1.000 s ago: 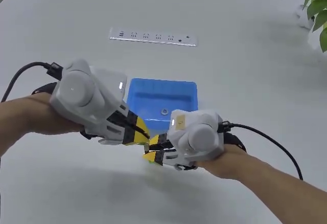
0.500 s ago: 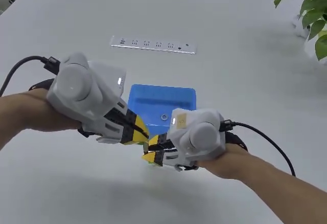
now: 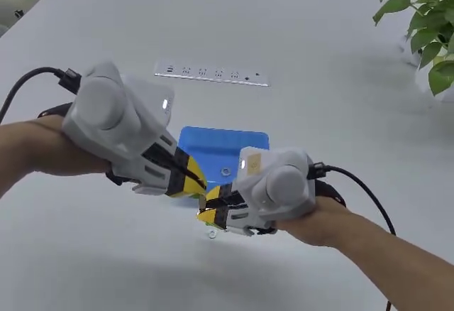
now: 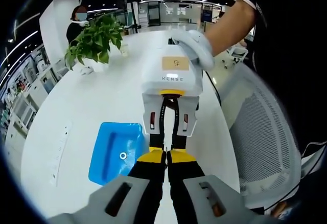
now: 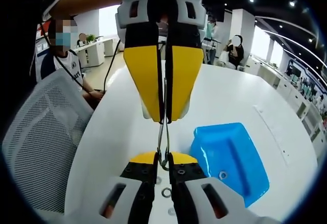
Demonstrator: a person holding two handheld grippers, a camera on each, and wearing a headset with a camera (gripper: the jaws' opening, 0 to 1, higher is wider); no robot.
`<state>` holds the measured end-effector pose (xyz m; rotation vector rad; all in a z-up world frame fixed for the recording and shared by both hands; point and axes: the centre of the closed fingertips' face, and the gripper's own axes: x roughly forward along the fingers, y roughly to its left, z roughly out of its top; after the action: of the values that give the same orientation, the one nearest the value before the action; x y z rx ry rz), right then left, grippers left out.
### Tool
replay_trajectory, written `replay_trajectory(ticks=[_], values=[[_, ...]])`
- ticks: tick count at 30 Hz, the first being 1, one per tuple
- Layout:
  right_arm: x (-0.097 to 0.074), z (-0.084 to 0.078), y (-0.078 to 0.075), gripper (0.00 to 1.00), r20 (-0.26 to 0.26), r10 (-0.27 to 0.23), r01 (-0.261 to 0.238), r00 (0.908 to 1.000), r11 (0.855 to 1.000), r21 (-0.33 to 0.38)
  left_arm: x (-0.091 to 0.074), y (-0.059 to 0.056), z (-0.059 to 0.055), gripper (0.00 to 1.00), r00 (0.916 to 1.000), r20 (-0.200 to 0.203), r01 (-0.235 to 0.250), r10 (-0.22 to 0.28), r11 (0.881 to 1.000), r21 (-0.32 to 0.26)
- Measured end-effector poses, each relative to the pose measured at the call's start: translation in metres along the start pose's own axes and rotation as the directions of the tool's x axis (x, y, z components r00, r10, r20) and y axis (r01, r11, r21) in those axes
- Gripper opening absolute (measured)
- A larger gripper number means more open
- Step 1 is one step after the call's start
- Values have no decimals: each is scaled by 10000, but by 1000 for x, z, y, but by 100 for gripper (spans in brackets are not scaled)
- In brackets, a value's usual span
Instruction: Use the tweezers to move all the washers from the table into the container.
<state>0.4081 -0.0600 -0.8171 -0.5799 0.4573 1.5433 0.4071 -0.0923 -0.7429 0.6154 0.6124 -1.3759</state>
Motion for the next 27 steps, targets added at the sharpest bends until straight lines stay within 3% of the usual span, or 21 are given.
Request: replay_trajectory(ticks=[14,27], values=[[-12,9,-16,10,121,-304,304,9995,9995,-26,-7,13,14,5,10000,49,-21,20,9996,268],[-20,8,-40,10,27,-479,479,9988,9987,-153,-6,37,22,5,9997,178,-161,154,9990,414]])
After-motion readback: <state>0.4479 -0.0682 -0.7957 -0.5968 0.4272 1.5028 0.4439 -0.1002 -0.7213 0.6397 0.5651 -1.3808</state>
